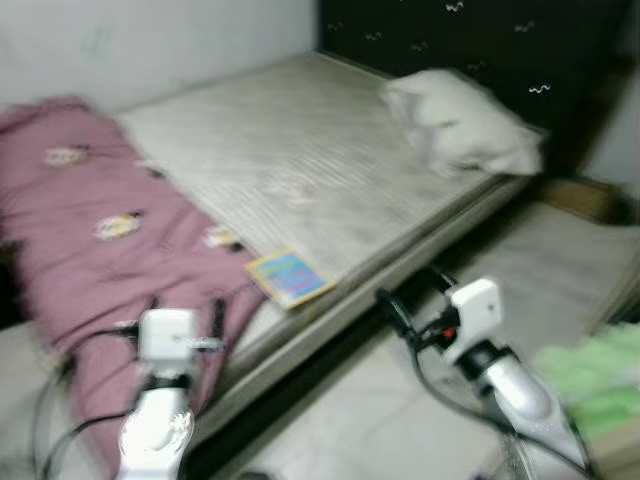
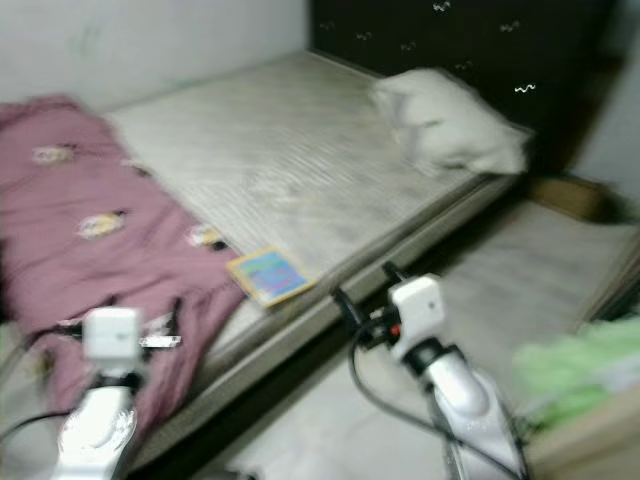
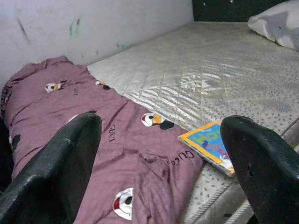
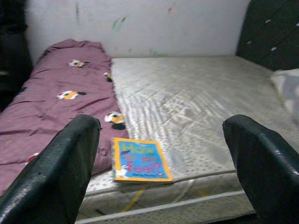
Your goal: Clean up the room
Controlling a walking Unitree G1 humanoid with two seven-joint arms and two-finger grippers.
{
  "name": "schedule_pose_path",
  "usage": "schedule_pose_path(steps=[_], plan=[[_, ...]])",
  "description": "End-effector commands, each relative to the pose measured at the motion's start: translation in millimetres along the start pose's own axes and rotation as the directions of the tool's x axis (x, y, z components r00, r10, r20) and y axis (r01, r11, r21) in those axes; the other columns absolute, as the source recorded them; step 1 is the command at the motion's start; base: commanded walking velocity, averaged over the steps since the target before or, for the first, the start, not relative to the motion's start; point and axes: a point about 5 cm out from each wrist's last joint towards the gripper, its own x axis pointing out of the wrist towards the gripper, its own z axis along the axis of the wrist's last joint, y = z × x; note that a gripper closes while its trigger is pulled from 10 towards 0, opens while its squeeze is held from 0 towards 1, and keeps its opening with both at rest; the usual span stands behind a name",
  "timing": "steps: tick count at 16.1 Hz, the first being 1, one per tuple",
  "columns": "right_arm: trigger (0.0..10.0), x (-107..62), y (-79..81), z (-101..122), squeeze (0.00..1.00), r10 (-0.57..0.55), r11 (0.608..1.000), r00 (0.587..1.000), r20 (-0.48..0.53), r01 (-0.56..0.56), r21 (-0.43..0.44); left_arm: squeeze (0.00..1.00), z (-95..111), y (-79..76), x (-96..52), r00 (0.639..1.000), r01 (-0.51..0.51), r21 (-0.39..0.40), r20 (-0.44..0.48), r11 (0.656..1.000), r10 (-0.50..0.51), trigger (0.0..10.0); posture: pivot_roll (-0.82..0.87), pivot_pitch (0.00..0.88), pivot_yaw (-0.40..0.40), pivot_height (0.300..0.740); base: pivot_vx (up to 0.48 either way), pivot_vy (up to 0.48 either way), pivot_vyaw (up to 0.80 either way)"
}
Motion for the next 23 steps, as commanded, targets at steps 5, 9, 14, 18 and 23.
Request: schedule_pose_path(steps=[5,9,14,18,23], plan=[[10.0,4.3,4.5,-0.7,0.0,0.007,1.0,1.0,0.001,-0.007,0.021,0.0,0.3,6.5,1.3,1.0,-0.018,0.011,0.003,1.0,0.017,10.0,-0.06,0.011,0.013,0.74,0.0,0.0,0.78],[10.0,-0.9,-0.8,-5.5,0.0,-0.071,0.997,0.997,-0.009,0.071,0.014,0.0,-0.8,6.8,1.3,1.0,-0.007,0.007,-0.002,1.0,0.007,10.0,-0.06,0.007,0.014,0.74,0.0,0.0,0.78],[10.0,-2.2,-0.8,-9.7,0.0,-0.109,0.994,0.994,-0.012,0.109,0.01,0.0,-0.6,6.8,4.1,1.0,0.01,-0.009,-0.004,1.0,-0.01,10.0,-0.05,0.0,0.02,0.74,0.0,0.0,0.77],[10.0,-3.4,-6.6,-11.1,0.0,-0.147,0.989,0.989,-0.009,0.147,-0.003,0.0,2.8,4.2,6.5,0.998,0.059,-0.024,0.014,0.998,-0.059,10.0,-0.05,0.0,0.025,0.74,0.0,0.0,0.58],[10.0,-2.8,-3.1,-12.9,0.0,-0.137,0.99,0.991,-0.006,0.137,-0.016,0.0,4.5,2.2,5.7,0.995,0.093,-0.04,0.026,0.995,-0.092,10.0,-0.05,0.0,0.027,0.74,0.0,0.0,0.0]])
